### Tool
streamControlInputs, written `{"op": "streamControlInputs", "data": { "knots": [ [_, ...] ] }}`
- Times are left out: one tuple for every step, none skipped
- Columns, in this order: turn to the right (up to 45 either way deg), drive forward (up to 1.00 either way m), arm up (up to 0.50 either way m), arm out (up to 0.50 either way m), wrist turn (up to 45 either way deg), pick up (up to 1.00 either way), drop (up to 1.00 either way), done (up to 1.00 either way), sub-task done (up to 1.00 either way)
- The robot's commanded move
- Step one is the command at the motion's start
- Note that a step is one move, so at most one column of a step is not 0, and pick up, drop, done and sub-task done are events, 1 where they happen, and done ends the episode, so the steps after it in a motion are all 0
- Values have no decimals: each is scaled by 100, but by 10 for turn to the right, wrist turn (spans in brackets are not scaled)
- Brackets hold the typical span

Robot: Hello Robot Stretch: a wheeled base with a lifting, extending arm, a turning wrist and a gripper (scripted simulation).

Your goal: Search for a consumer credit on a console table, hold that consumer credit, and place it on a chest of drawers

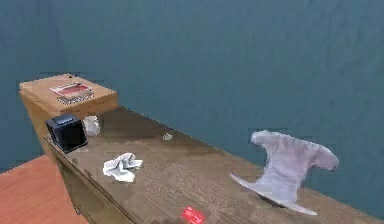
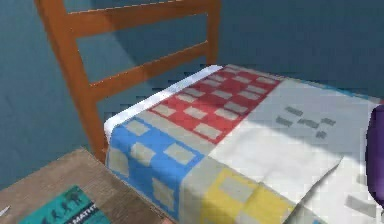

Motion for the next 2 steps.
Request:
{"op": "streamControlInputs", "data": {
  "knots": [
    [-450,0,0,0,0,0,0,0,0],
    [-390,0,0,0,0,0,0,0,0]
  ]
}}
